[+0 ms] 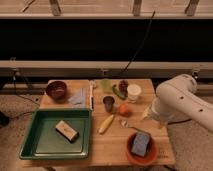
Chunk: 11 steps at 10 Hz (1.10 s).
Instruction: Place apple in metal cup
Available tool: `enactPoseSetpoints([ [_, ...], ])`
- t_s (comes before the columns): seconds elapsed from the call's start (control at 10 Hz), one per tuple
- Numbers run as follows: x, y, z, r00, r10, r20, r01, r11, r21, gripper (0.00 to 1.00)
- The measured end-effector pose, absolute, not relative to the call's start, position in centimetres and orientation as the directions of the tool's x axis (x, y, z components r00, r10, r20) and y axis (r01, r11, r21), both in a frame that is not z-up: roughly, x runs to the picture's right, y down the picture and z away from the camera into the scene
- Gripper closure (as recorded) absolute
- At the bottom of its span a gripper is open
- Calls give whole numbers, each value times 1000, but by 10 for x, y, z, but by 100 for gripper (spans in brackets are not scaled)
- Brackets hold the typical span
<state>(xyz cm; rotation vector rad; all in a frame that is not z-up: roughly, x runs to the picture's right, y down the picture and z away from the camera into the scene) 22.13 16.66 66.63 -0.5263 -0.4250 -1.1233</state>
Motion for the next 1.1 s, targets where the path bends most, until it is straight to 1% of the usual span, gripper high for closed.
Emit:
enactPoseSetpoints([
  [0.5,220,166,671,364,-737,570,930,319,-181,44],
  [0.6,212,165,681,341,-741,578,939,298,-171,44],
  [0.9,176,167,732,258,-752,606,966,224,-133,44],
  [1.0,167,163,755,235,-757,610,971,203,-122,44],
  [1.1,161,155,769,219,-762,610,975,191,-112,46],
])
